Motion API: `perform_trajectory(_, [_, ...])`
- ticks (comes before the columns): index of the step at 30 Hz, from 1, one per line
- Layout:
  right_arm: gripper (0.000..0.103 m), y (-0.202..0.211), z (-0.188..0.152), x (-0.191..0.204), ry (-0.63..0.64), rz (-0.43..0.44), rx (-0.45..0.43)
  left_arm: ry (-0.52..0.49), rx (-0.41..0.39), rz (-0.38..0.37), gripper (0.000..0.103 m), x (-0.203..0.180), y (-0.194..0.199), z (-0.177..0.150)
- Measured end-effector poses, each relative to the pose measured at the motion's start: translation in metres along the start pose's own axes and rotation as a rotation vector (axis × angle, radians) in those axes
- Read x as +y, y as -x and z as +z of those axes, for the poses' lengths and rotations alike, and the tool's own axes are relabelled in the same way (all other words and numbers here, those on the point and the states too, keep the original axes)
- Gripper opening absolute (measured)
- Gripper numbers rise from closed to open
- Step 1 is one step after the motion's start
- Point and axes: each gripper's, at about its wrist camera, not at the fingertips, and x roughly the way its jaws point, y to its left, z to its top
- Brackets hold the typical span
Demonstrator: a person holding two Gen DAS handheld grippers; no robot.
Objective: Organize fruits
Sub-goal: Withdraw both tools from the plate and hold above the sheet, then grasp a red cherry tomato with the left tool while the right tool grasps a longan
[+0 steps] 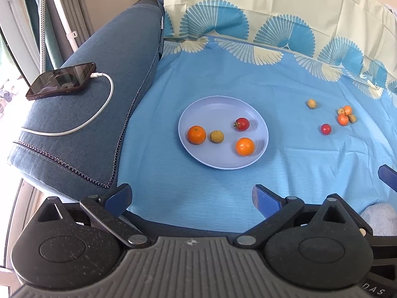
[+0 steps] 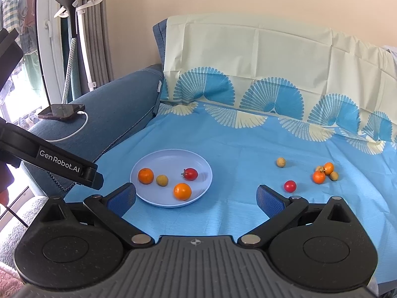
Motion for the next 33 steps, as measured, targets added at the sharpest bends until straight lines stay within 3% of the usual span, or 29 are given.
perform_trajectory(10, [0.102,-0.010,-0.002,-0.012,-0.045,-0.027,0.010,-0.024,0.023,-0.007,0.103,-0.019,-0.011,0.011])
perform_trajectory(17, [0.102,-0.013,-0.001,-0.048,-0.094,-0.117,-0.009,-0.096,0.015,-0.040,0.103,-0.062,-0.023,0.031])
perform_trajectory(28, [0.102,-0.025,-0.014,-0.168,-0.244,-0.361,-0.016,-0.225,0.059,-0.185,0.103,-0.179,-0.085,0.076])
perform_trajectory(33, [0.102,-0.056,-0.017,-0.237,-0.293,-0.451,0.000,-0.284,0.109,-0.175,0.103,-0.238,-0.139,0.096])
